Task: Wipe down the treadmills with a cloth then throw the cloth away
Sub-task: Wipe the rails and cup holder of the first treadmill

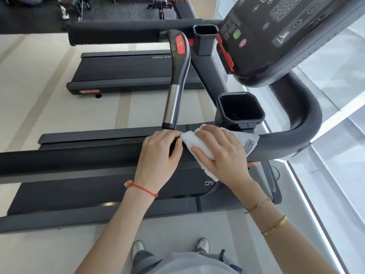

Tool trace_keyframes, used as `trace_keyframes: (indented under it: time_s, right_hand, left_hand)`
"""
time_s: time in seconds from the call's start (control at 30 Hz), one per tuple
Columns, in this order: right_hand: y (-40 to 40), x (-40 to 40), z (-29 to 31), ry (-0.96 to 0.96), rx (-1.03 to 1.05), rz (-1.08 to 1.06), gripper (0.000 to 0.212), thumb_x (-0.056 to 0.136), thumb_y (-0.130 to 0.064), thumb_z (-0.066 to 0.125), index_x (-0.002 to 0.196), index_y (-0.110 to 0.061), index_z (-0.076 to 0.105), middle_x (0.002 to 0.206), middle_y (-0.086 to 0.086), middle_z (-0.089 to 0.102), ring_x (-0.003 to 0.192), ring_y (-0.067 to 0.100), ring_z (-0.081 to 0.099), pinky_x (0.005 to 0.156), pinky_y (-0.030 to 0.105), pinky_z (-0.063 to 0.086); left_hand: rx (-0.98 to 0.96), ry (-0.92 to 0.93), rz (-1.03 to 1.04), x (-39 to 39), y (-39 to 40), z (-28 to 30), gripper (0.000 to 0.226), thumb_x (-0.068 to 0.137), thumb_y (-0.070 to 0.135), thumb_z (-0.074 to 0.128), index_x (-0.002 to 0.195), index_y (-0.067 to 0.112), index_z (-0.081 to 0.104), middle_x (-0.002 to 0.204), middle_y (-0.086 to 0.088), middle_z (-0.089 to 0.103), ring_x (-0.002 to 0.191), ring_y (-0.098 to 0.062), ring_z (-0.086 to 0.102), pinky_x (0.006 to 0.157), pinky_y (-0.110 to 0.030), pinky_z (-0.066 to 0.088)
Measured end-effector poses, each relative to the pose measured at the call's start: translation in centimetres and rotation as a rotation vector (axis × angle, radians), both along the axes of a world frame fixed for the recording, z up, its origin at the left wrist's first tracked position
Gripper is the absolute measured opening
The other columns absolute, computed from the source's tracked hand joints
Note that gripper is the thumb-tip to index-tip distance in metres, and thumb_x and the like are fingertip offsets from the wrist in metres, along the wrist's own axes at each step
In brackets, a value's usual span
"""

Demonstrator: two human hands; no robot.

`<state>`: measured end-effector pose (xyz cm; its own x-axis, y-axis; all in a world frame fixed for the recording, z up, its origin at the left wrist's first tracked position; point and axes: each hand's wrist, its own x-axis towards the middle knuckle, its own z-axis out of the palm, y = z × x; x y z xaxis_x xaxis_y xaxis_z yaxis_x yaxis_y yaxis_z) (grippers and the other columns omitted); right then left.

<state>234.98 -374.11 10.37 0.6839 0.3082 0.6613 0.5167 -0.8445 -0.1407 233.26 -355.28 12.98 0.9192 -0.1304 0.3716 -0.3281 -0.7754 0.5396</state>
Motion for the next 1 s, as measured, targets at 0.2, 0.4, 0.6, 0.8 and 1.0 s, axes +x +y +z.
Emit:
trace_keyframes:
  time_s: [0.2,0.4,0.6,0.8,1.0]
  right_hand:
    - [-5.9,0.1,-0.4,0.026,0.017,0.039,0.033,0.098,-0.04,0.052,0.115,-0.014,0.063,0.124,0.003,0.058,0.097,0.025,0.056,0.085,0.037,0.045]
    - [-8.9,0.4,0.0,0.042,0.401,0.114,0.028,0.1,-0.035,0.051,0.117,-0.014,0.059,0.125,-0.005,0.052,0.112,0.014,0.053,0.091,0.032,0.044]
    - [-12.9,3.3,3.6,0.002,0.633,-0.157,0.022,0.1,-0.038,0.046,0.111,-0.023,0.058,0.116,-0.029,0.049,0.11,0.0,0.05,0.09,0.011,0.035]
    - [-14.0,9.6,4.3,0.511,0.331,-0.236,0.037,0.099,-0.04,0.046,0.131,-0.022,0.052,0.132,0.003,0.051,0.118,0.016,0.046,0.093,0.019,0.032]
    - [-15.1,10.3,3.4,0.932,0.412,-0.143,0.057,0.097,-0.041,0.047,0.148,-0.036,0.023,0.153,-0.005,0.023,0.119,0.006,0.036,0.096,0.023,0.024]
  left_hand:
    - [-0.002,0.007,0.007,0.5,-4.2,0.1,0.021,0.098,0.019,0.052,0.111,0.015,0.069,0.106,0.006,0.07,0.098,-0.012,0.063,0.093,-0.037,0.046]
    - [-0.048,0.022,0.02,1.6,-7.2,0.8,0.027,0.099,0.024,0.049,0.118,0.015,0.066,0.111,0.006,0.068,0.102,-0.01,0.062,0.098,-0.038,0.049]
    - [-0.036,0.016,0.019,3.9,-8.8,1.8,0.028,0.1,0.023,0.049,0.122,0.015,0.064,0.113,0.005,0.067,0.105,-0.011,0.062,0.1,-0.037,0.049]
    - [0.013,0.11,0.03,7.1,-9.9,1.6,0.037,0.101,0.028,0.046,0.133,0.014,0.057,0.127,0.0,0.063,0.118,-0.015,0.057,0.103,-0.037,0.047]
    - [0.057,0.203,0.03,10.5,-10.8,0.9,0.048,0.101,0.036,0.043,0.144,0.013,0.045,0.138,-0.003,0.056,0.126,-0.02,0.052,0.106,-0.038,0.044]
